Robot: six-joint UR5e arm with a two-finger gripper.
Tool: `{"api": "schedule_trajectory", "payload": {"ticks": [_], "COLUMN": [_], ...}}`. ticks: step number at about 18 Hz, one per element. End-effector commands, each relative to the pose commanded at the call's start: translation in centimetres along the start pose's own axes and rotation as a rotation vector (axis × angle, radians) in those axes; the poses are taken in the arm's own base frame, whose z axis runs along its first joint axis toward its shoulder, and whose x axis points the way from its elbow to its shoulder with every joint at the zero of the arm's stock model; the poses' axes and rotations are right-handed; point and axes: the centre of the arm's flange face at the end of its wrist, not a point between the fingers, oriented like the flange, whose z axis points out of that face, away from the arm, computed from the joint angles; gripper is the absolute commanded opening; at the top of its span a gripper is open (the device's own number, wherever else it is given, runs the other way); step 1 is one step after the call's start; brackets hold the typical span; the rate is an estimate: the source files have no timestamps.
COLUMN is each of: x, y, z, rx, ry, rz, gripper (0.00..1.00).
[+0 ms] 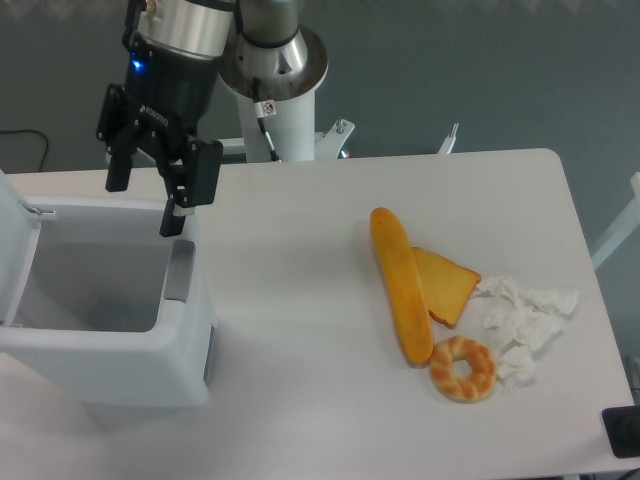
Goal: Close the trash can
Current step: 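Raise the gripper up and back behind the open trash can lid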
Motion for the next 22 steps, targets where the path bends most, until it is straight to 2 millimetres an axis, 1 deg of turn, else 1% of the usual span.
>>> {"api": "schedule_trajectory", "payload": {"ticks": [4,8,13,20,22], "x": [-0.2,-0.1,0.4,0.9,1.7], "y": [0.2,0.1,-0.3,-0.6,-1.1], "z": [-0.2,-0.3,-0.4,-0.2,0.2], "rx": [0.0,0.003,0.01,0.02,0.029], "ry": [-0.005,-0.003,0.003,0.023,0.045], "rz": [-0.074,-0.102,-0.272,-0.277,-0.268], "gripper": [1.0,1.0,1.0,1.0,1.0]}}
